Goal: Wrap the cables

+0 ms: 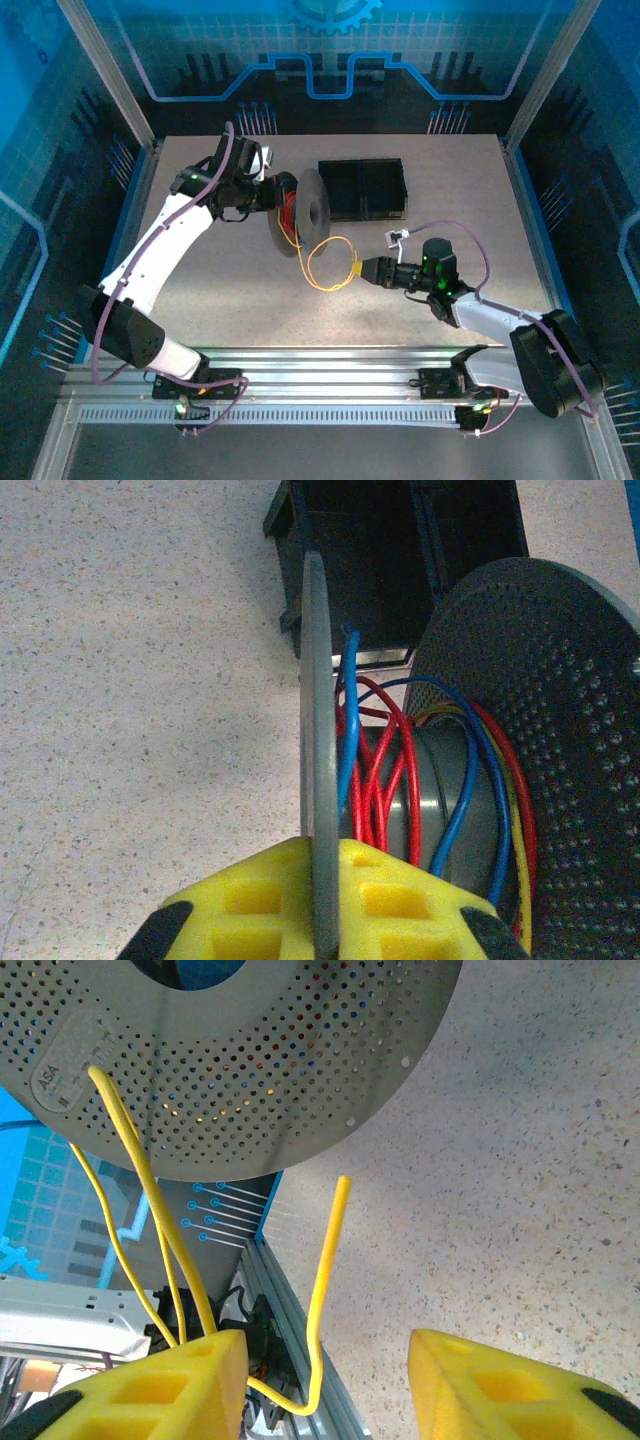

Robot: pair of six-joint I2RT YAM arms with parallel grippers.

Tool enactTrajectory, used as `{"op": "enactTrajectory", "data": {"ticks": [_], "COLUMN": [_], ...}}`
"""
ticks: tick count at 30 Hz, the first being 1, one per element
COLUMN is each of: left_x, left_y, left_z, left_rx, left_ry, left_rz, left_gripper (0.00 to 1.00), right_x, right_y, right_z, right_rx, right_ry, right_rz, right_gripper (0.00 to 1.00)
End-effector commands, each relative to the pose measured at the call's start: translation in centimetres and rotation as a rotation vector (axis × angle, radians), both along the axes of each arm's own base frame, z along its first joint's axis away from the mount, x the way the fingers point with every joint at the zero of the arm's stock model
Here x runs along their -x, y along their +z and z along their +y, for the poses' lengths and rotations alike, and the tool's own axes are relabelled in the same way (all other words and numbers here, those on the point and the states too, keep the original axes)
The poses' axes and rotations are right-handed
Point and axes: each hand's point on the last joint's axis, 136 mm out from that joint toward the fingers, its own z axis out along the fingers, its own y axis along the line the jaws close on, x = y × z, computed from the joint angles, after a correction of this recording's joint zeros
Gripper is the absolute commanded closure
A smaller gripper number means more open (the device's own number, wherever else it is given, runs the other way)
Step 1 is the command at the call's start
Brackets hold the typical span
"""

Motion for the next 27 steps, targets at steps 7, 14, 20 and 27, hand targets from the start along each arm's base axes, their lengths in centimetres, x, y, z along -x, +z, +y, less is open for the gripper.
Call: {"op": "enactTrajectory", "data": {"ticks": [7,14,20,27], "left_x": [-0.3,-0.2,-0.1,0.4], "left_y": [2.5,2.7,2.6,2.4], "left_z": [-0.9,-1.0,-1.6,-2.1], "left_rx": [0.095,0.111,0.138,0.168], "left_ry": [-0.003,-0.007,-0.026,-0.049], "left_rz": [-0.067,-0.072,-0.068,-0.058], "left_gripper": [1.00,1.00,1.00,1.00], "right_x": [0.4,0.7,0.3,-0.9], "right_y": [0.6,0.3,-0.7,-2.2], "right_z": [0.1,0.5,1.1,0.8], "right_rx": [-0.023,-0.029,-0.035,-0.042], "right_ry": [-0.004,0.009,0.002,-0.065], "right_rz": [-0.037,-0.026,-0.005,0.016], "right_gripper": [0.54,0.56,0.62,0.91]}}
